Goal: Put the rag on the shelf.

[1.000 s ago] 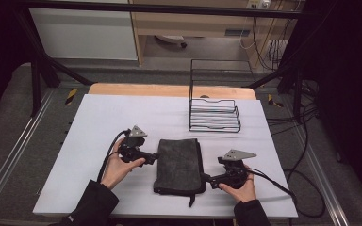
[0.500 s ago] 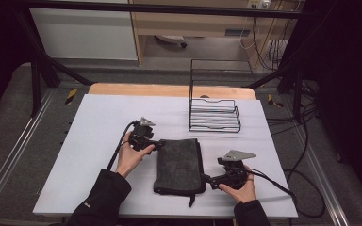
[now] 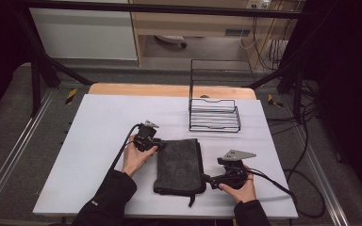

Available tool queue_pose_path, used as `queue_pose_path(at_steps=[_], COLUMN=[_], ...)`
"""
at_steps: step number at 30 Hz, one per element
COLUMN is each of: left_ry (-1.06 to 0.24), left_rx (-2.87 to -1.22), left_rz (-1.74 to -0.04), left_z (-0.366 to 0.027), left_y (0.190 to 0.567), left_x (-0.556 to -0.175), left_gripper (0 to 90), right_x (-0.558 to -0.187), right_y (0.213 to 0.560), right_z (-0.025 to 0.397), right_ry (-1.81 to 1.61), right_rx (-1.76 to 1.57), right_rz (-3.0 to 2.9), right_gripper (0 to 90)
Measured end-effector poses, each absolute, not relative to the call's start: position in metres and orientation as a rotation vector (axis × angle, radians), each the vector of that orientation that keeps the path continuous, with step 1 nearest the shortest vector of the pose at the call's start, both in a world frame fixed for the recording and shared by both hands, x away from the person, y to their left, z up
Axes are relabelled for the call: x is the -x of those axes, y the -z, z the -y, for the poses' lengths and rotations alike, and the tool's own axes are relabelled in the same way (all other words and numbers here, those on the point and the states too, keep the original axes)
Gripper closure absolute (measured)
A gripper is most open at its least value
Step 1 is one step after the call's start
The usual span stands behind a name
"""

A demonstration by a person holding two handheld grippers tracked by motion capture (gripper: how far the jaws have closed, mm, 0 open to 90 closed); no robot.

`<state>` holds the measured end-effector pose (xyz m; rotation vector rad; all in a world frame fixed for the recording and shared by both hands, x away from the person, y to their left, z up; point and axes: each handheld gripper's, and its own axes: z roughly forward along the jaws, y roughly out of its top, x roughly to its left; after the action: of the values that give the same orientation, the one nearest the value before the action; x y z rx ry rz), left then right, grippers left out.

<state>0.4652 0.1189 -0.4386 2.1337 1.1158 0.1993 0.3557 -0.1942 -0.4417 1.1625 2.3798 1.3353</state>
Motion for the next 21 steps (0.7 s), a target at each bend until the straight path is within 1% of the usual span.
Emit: queue_pose_path(at_steps=[6, 11, 14, 21], left_ry=[-0.226, -0.212, -0.231, -0.226], left_rx=[-2.155, -2.143, -2.154, -2.143], left_rz=[-1.108, -1.114, -1.107, -1.102], left_z=[-0.115, -0.114, -0.113, -0.114], left_y=[0.44, 0.442, 0.442, 0.443], left_x=[-0.463, -0.462, -0.461, -0.461], left_gripper=[72.7, 75.3, 76.3, 77.1], right_x=[-0.358, -0.364, -0.372, -0.396], right_y=[0.44, 0.438, 0.434, 0.427], right_z=[0.195, 0.196, 0.196, 0.186], right_ry=[-1.348, -1.368, -1.383, -1.346], right_rx=[-1.177, -1.187, -1.203, -1.214], right_rz=[-2.367, -2.341, -2.31, -2.283], right_gripper=[3.3, 3.6, 3.1, 3.1])
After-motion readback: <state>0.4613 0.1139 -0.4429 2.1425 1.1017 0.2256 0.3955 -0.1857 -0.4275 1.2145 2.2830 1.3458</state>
